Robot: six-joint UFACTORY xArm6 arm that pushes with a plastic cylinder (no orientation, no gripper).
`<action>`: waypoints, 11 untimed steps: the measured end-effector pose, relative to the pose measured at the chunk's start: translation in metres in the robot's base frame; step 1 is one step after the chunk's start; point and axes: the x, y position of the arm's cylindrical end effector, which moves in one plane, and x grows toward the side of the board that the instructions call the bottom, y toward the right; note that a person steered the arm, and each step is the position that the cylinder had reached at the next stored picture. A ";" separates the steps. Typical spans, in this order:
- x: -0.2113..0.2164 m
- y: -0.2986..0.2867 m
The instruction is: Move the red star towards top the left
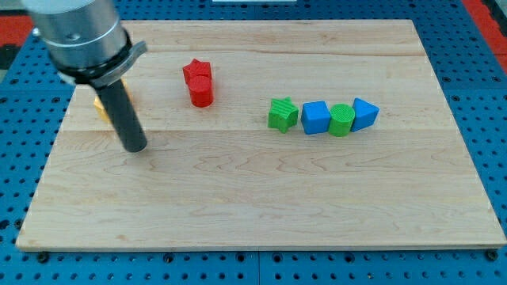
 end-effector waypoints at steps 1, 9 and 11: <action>-0.024 0.023; -0.222 0.105; -0.263 0.004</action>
